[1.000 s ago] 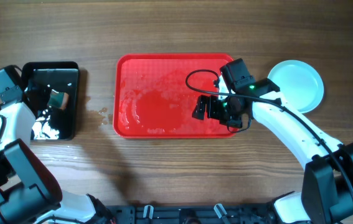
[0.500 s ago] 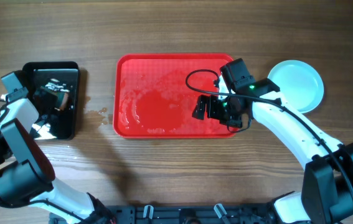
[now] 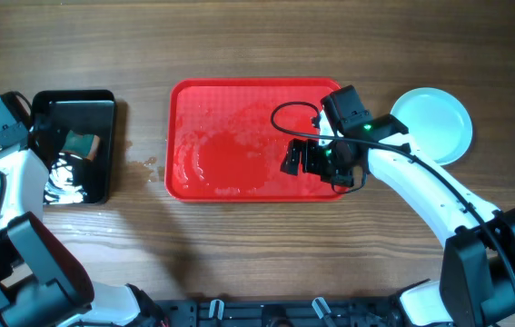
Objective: Clean dirty plates on tray and stack at the side
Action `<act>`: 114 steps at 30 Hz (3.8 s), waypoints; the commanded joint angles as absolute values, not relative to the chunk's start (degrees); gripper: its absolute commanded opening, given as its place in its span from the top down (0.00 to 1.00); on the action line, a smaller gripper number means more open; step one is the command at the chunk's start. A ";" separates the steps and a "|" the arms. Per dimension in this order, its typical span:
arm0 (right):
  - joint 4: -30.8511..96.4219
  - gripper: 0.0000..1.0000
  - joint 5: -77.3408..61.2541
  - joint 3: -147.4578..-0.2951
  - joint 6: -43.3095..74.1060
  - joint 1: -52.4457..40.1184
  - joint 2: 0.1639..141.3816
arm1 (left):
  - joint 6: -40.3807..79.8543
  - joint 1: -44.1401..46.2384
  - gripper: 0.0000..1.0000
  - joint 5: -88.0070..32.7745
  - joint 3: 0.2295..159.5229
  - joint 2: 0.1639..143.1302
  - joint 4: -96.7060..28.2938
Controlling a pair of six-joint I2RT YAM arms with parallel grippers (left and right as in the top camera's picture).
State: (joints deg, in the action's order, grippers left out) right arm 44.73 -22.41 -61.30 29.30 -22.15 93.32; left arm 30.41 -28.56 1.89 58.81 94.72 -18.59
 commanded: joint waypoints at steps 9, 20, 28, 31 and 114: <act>44.42 0.00 -21.17 -60.97 28.56 -22.35 93.43 | 28.67 -28.77 0.96 2.92 59.27 105.21 -15.22; 45.91 0.00 -21.15 -60.97 28.42 -22.35 93.43 | 28.71 -28.71 0.96 -0.99 59.51 104.03 -15.90; 45.47 0.00 -21.17 -60.97 28.51 -22.35 93.43 | 28.88 -27.53 0.96 -7.86 59.48 92.03 -16.84; 45.19 0.00 -21.21 -60.97 28.58 -22.35 93.43 | 28.91 -26.33 0.96 -5.23 59.29 92.36 -20.62; 32.12 0.00 -20.10 -61.06 28.64 -19.09 93.43 | 33.26 -16.82 0.00 0.99 56.18 44.62 -57.30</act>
